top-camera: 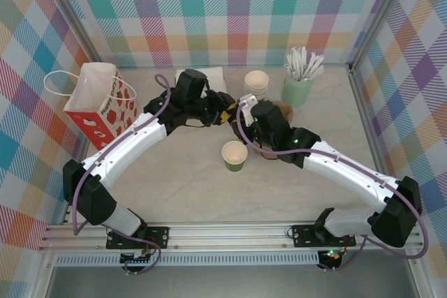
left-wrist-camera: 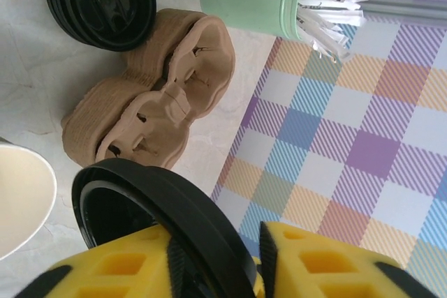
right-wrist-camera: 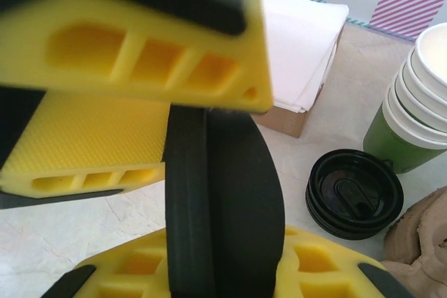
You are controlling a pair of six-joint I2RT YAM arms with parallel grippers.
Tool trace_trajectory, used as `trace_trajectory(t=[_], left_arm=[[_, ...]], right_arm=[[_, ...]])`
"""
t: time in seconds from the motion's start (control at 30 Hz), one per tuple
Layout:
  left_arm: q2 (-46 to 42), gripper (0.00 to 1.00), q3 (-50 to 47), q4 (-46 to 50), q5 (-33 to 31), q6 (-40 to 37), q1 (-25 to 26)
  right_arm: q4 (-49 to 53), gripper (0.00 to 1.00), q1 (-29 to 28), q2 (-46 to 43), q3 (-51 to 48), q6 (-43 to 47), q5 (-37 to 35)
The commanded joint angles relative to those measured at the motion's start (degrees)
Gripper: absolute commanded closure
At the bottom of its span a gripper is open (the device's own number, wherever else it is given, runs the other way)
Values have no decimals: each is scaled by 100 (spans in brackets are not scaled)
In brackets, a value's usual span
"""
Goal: Pack the takeout coffee
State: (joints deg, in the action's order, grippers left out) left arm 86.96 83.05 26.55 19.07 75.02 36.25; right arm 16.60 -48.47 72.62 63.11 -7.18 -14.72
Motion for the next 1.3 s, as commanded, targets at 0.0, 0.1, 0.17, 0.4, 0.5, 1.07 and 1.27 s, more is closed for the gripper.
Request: trace_trajectory(t=[0.0, 0.1, 0.17, 0.4, 0.5, 1.07, 1.27], left_arm=[[5, 70, -60, -193, 117, -225, 58], [15, 79, -15, -236, 183, -429, 57], [15, 83, 36, -246, 224, -622, 58], [-50, 95, 276, -82, 431, -1630, 57], [-127, 97, 330, -35, 603, -2155, 49], [-510, 100, 451, 237, 1596, -4334, 49], [-513, 100, 406, 47, 2006, -4525, 47]], right_arm=[[-210, 77, -50, -227, -135, 40, 297], [-158, 76, -49, -317, -218, 51, 466], [-97, 71, -36, -377, -272, 73, 621], [316, 37, 401, -802, -408, 121, 1891], [391, 18, 759, -1168, -580, 123, 2451], [38, 0, 2294, -2452, -1362, 1888, 5080], [-106, 0, 2350, -2370, -1228, 2342, 5141]])
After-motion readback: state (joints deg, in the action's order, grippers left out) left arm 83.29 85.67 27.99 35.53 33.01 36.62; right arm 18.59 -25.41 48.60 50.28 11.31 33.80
